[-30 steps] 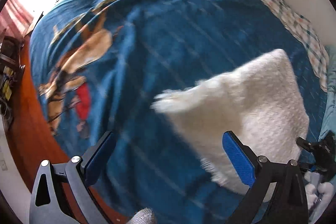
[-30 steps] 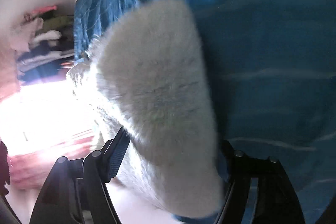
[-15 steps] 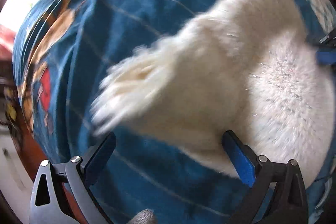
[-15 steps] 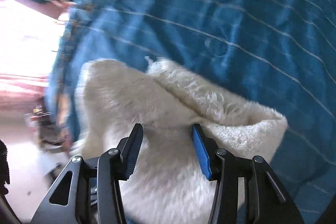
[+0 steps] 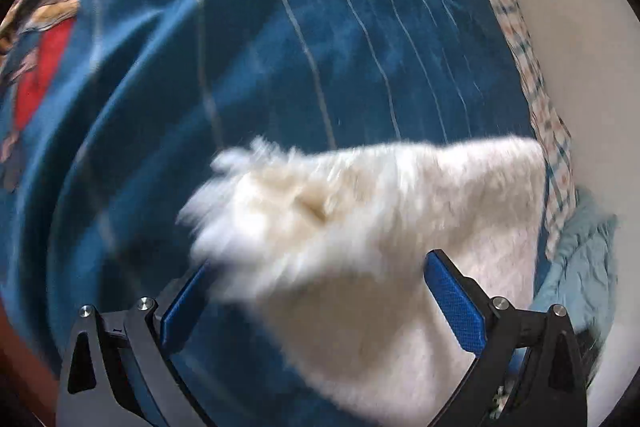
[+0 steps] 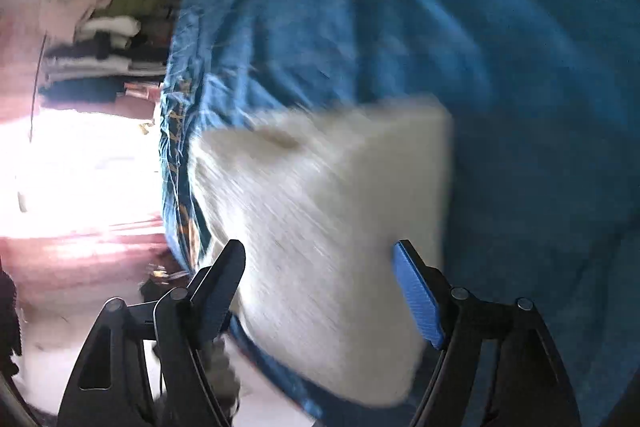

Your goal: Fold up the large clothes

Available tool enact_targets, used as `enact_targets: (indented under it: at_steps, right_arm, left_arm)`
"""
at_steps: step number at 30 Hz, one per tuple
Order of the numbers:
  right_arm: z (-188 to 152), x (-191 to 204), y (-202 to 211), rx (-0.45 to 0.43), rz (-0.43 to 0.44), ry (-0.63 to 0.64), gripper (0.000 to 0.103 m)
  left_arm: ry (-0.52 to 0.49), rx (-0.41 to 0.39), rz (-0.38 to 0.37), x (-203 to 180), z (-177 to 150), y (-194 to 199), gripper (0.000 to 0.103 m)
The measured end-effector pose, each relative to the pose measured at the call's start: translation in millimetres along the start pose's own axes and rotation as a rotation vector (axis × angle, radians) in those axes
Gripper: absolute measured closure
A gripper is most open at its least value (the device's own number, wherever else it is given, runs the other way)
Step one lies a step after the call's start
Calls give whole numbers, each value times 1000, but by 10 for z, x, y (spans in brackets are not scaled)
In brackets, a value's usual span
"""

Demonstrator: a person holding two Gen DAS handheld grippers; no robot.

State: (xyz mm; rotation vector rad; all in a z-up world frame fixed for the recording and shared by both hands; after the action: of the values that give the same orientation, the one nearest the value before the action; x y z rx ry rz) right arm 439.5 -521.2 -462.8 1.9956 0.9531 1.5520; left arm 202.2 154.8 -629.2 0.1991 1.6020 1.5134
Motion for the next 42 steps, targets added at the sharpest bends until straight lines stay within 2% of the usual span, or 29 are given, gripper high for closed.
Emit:
enact_targets:
  at_steps: [1, 2, 3, 4, 5, 7, 10, 13, 15, 17, 20, 25, 29, 32, 35, 38, 42]
  right_arm:
    - [-53, -143, -208, 27, 40, -20, 19]
    - [-85, -264, -330, 46, 60, -34, 19]
    - [-122, -424, -473, 79, 103, -65, 19]
    - [-152, -529, -608, 114, 153, -92, 19]
    - [-166, -602, -760, 137, 221, -122, 18]
    - [-142, -674, -961, 144, 343, -129, 15]
    - [-14, -618, -1230, 171, 412, -121, 13]
    - [107, -400, -1447, 190, 398, -89, 11]
    - [141, -296, -1487, 179, 387, -45, 15]
    - [151, -263, -1455, 171, 403, -34, 32]
    - [143, -239, -1392, 160, 436, -44, 40]
    - [169, -60, -1263, 133, 478, -57, 44]
    - [346, 202, -1290, 101, 533, -56, 45]
    - [568, 334, -1093, 69, 566, -58, 45]
    - [940, 432, -838, 20, 588, -68, 45]
    - [1421, 526, -587, -42, 591, -65, 45]
    - [2186, 637, -322, -106, 605, -59, 45]
  left_arm:
    - [-13, -19, 9, -45, 54, 9, 9]
    - [-35, -42, 28, -109, 94, 26, 36]
    - [-54, -56, 37, -197, 127, 49, 47]
    - [-74, -69, 49, -257, 159, 82, 69]
    - [-84, -72, 41, -329, 173, 85, 77]
    - [-93, -73, 43, -363, 201, 54, 80]
    - [-95, -57, 54, -371, 189, 75, 81]
    - [-91, -45, 59, -352, 187, 102, 81]
    - [-103, -40, 75, -365, 216, 126, 81]
    - [-114, -38, 82, -413, 232, 157, 81]
    - [-137, -42, 67, -511, 259, 224, 82]
    - [-173, -57, 19, -791, 364, 357, 82]
    - [-193, -64, -40, -1065, 581, 377, 82]
    - [-250, -67, -108, -1505, 871, 293, 82]
    - [-291, -68, -167, -1926, 1155, 130, 82]
    - [-321, -72, -234, -2487, 1507, -152, 82]
    - [-367, -99, -276, -3161, 1921, -580, 82]
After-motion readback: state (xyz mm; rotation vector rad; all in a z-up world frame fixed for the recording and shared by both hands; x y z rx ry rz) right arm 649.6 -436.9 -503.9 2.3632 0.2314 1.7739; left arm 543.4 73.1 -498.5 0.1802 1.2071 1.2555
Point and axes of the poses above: each gripper's, at about its wrist camera, not at the fingertips, and y roughly against the way its jaws point, x to its left, z to its top, the point moved 3 cm from there along -y, roughly the way its jaws point, and after that the axes turned 10 degrees about -y, right-handed, at the moved point
